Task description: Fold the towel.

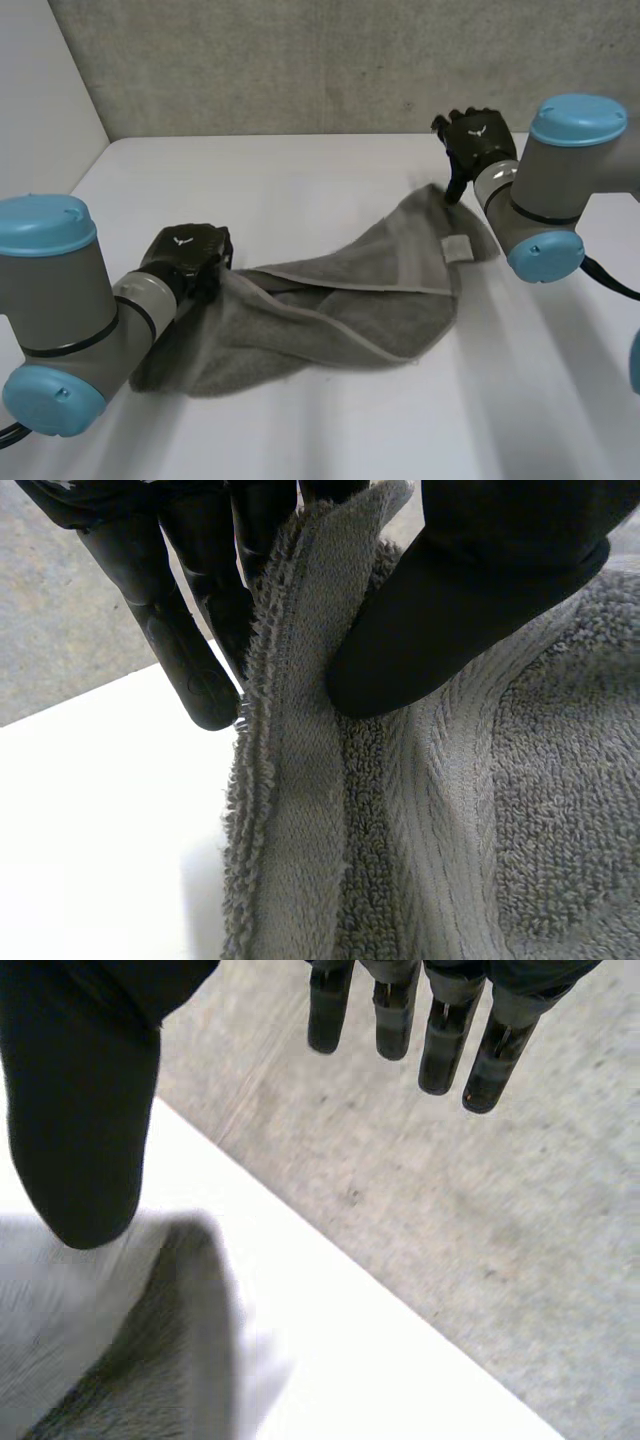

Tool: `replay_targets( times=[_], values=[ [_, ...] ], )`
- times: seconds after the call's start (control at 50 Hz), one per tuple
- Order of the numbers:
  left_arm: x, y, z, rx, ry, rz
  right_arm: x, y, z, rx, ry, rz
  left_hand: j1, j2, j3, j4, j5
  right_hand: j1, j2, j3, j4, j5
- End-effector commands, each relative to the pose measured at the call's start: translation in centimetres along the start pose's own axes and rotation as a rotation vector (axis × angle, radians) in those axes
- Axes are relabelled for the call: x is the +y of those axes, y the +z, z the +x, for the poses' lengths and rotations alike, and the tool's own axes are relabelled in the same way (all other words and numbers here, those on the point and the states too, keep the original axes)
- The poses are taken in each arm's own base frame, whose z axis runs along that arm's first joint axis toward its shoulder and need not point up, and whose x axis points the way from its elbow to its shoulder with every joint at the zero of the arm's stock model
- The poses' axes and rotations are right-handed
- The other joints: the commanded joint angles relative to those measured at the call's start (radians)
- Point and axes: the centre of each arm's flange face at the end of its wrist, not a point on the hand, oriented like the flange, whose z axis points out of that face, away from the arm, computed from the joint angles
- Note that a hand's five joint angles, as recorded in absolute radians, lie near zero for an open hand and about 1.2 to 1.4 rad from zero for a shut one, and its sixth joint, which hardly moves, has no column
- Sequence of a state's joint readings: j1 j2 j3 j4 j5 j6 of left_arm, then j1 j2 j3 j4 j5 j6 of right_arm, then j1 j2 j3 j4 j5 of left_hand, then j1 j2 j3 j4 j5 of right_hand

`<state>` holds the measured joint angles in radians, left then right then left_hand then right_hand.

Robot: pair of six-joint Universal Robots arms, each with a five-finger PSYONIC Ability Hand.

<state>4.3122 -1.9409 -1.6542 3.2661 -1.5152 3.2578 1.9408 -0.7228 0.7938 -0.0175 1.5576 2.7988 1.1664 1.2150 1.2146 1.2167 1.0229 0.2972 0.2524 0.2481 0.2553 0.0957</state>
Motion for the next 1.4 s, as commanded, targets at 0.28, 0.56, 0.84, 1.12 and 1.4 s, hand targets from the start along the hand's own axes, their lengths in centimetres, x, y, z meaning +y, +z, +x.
replay_targets(
  times=[0.28, 0.56, 0.84, 1.12, 1.4],
  values=[
    [0.6, -4.9, 1.2, 0.030, 0.020, 0.004, 0.6, -12.6, -1.5, -0.242, -0.079, -0.246, -0.148, -0.197, -0.197, -0.199, -0.180, -0.065, -0.021, -0.016, -0.023, -0.038],
    [1.6, -5.5, 1.1, 0.026, 0.019, -0.021, 6.2, -17.4, -5.7, -0.506, 0.012, -0.380, -0.148, -0.197, -0.197, -0.199, -0.180, 0.175, 0.220, 0.224, 0.217, 0.202],
    [1.5, -6.0, 1.1, 0.023, 0.019, -0.011, 6.6, -16.5, -6.9, -0.480, 0.179, -0.360, -0.184, -0.232, -0.232, -0.234, -0.215, 0.307, 0.352, 0.356, 0.349, 0.334],
    [0.8, -6.9, 1.0, 0.015, 0.019, 0.021, 7.1, -16.9, -9.3, -0.525, 0.233, -0.351, -0.034, -0.083, -0.082, -0.085, -0.065, 0.404, 0.449, 0.453, 0.446, 0.431],
    [-0.1, -7.7, 0.7, -0.004, 0.021, 0.103, 6.8, -17.2, -10.5, -0.534, 0.250, -0.312, 0.230, 0.181, 0.182, 0.180, 0.199, 1.098, 1.143, 1.148, 1.140, 1.125]
  ],
)
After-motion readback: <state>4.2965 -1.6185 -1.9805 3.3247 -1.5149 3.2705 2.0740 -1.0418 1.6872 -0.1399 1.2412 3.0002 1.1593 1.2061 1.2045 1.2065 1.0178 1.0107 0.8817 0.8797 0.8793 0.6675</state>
